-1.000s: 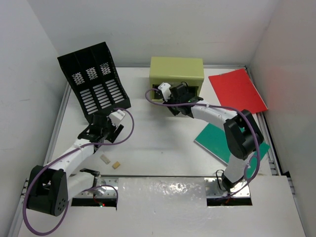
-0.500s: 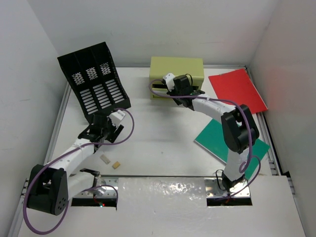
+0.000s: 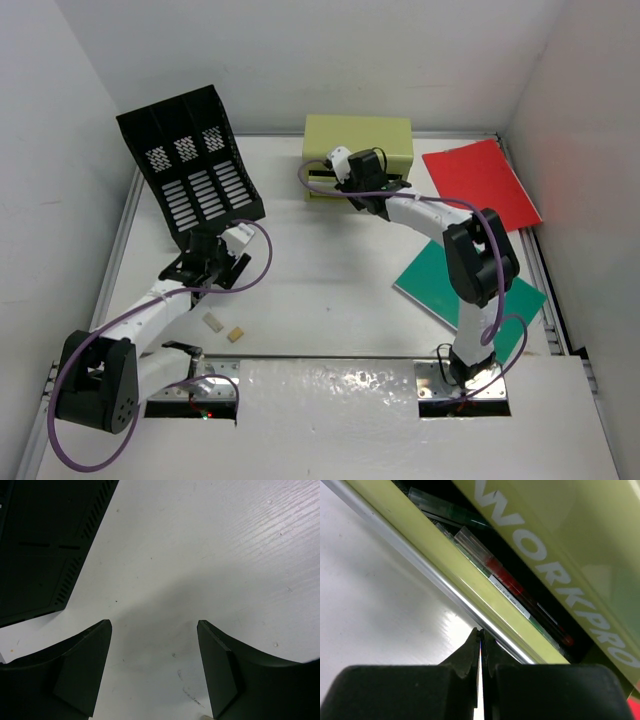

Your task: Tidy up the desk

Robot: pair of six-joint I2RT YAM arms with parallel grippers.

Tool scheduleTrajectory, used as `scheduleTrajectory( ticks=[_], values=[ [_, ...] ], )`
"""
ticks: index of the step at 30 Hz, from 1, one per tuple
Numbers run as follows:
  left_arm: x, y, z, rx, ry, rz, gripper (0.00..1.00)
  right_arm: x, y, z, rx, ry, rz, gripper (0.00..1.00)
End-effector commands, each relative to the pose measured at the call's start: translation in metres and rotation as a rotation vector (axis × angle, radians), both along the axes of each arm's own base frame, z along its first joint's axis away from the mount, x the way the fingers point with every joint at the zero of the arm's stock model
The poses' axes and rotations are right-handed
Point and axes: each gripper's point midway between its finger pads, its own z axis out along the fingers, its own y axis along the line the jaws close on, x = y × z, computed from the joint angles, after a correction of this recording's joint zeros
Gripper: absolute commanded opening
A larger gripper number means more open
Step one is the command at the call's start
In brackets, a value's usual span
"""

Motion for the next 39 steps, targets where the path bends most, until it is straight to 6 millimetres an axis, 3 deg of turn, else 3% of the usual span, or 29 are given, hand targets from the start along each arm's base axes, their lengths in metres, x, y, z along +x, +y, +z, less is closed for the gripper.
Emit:
scheduleTrajectory(
  ticks=[1, 10, 16, 39],
  values=[
    [0.009, 0.001, 0.009, -0.010, -0.042, 0.009, 0.67, 0.029, -0.001, 0.029, 0.024, -0.102, -0.029, 0.00],
    [0.009, 0.001, 0.008, -0.010, -0.040, 0.009, 0.67, 0.031, 0.001, 0.032, 0.020, -0.095, -0.016, 0.00],
    [0.009, 0.001, 0.008, -0.010, -0.039, 0.009, 0.67, 0.021, -0.001, 0.028, 0.018, -0.079, -0.001, 0.00],
    [0.008, 0.002, 0.005, -0.002, -0.029, 0.012, 0.67, 0.037, -0.006, 0.025, -0.047, -0.098, -0.016, 0.00]
  ],
)
